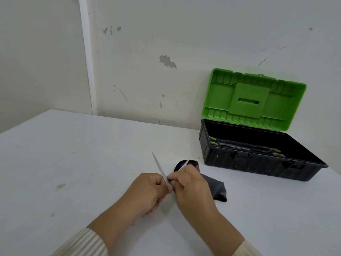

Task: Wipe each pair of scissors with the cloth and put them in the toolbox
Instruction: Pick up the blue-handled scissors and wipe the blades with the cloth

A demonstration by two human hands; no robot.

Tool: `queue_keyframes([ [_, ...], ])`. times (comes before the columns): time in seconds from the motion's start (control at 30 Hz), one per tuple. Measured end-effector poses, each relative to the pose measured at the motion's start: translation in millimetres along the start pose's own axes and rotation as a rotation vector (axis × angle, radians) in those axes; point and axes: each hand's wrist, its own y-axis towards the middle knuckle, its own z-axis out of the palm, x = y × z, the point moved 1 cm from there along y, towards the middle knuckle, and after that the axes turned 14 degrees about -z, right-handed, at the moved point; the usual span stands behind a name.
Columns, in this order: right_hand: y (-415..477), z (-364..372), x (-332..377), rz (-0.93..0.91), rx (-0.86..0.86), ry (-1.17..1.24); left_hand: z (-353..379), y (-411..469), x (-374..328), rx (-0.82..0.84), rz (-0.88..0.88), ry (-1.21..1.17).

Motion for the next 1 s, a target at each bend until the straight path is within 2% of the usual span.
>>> queue_keyframes([
  [0.07, 3.6, -2.6, -7.2, 0.068, -0.024, 0.044, -2.0, -0.6, -0.9, -0.001, -0.002, 0.024],
  [0.17, 12.4, -24.9, -37.0, 0.254, -0.217, 0.015, -0.8, -3.8, -3.2, 0.034, -0.011, 0.041],
  [0.27, 7.3, -36.1, -29.1, 0.225, -0.34, 0.014, -4.1, -2.5, -5.4, 0.034, -0.023, 0.015],
  [0.3, 4.2, -33.2, -20.6, 0.156, -0.312, 0.028, -5.5, -1.6, -4.9, 0.032, -0.029, 0.005],
  [0.43, -5.3, -2.9, -5.1, -0.113, 0.005, 0.022, -4.1, -1.0, -2.1, 0.035, -0.01, 0.011],
  [0.47, -2.9, -2.0, -11.2, -0.09, 0.002, 0.033, -3.8, -1.1, -1.9, 0.029, -0.004, 0.03],
  [0.57, 8.1, -21.6, -37.3, 0.136, -0.22, 0.042, -4.0, -2.3, -3.2, 0.043, -0.002, 0.06],
  [0.63, 8.4, -37.1, -46.8, 0.241, -0.296, 0.015, -4.8, -3.1, -3.8, 0.062, -0.007, 0.039],
  [0.7, 6.2, -43.5, -42.0, 0.214, -0.206, 0.026, -7.7, -1.6, -3.7, 0.059, -0.016, -0.006],
  [0.8, 2.6, -38.9, -19.0, 0.124, 0.147, 0.082, -12.6, 1.7, -2.4, 0.067, -0.037, -0.06],
  [0.87, 1.1, -32.6, -12.4, 0.081, 0.311, 0.072, -14.0, 2.0, -2.3, 0.1, -0.053, -0.123],
  [0.93, 0.8, -29.9, -12.2, 0.089, 0.34, 0.102, -15.3, 1.5, -3.7, 0.137, -0.083, -0.212],
  [1.0, 1.4, -30.8, -14.0, 0.134, 0.301, 0.177, -18.8, 1.9, -5.0, 0.202, -0.142, -0.397],
])
